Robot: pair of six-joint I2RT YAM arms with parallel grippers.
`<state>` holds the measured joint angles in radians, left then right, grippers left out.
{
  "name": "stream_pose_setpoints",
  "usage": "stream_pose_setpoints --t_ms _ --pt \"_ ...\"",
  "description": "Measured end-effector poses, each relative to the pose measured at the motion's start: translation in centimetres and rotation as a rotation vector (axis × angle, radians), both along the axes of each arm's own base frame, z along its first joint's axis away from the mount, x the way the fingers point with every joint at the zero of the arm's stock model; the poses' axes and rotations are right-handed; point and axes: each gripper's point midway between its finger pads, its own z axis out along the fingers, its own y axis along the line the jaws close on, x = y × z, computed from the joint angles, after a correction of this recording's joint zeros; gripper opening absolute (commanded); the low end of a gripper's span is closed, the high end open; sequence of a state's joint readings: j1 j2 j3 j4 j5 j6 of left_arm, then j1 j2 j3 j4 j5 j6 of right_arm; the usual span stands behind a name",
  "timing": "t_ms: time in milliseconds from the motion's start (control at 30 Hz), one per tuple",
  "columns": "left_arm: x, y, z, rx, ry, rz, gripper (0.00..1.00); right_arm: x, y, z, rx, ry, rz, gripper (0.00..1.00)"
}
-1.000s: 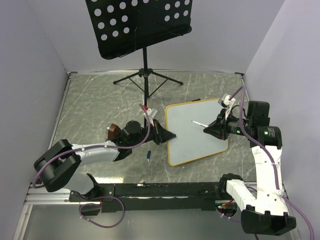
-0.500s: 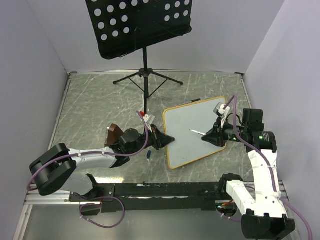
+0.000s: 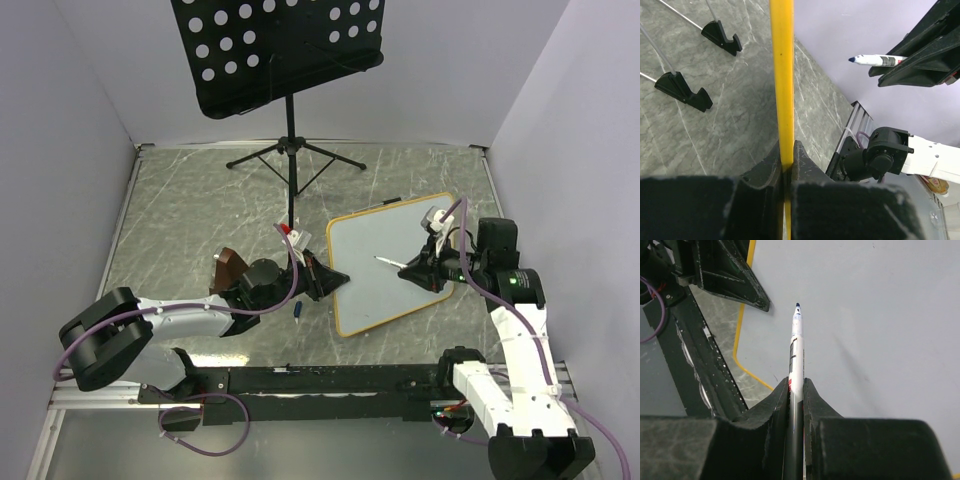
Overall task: Write a sentence on the whiteboard
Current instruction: Place the whiteboard at the center of the board.
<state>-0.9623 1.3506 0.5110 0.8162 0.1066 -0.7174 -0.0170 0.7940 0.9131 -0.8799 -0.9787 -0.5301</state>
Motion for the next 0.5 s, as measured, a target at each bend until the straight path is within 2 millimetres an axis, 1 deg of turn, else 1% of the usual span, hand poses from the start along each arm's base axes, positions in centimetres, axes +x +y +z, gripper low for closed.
stream_pose_setpoints --t_ms 267,500 --pt "0.1 0.0 -0.3 0.023 -0.006 0.002 0.01 0.5 1.2 -0.7 0.017 -0.017 0.006 0.0" --pt "0.4 -0.1 -0.3 0.039 0.002 0.014 0.01 1.5 1.5 -0.1 0.038 -0.052 -0.007 0.0"
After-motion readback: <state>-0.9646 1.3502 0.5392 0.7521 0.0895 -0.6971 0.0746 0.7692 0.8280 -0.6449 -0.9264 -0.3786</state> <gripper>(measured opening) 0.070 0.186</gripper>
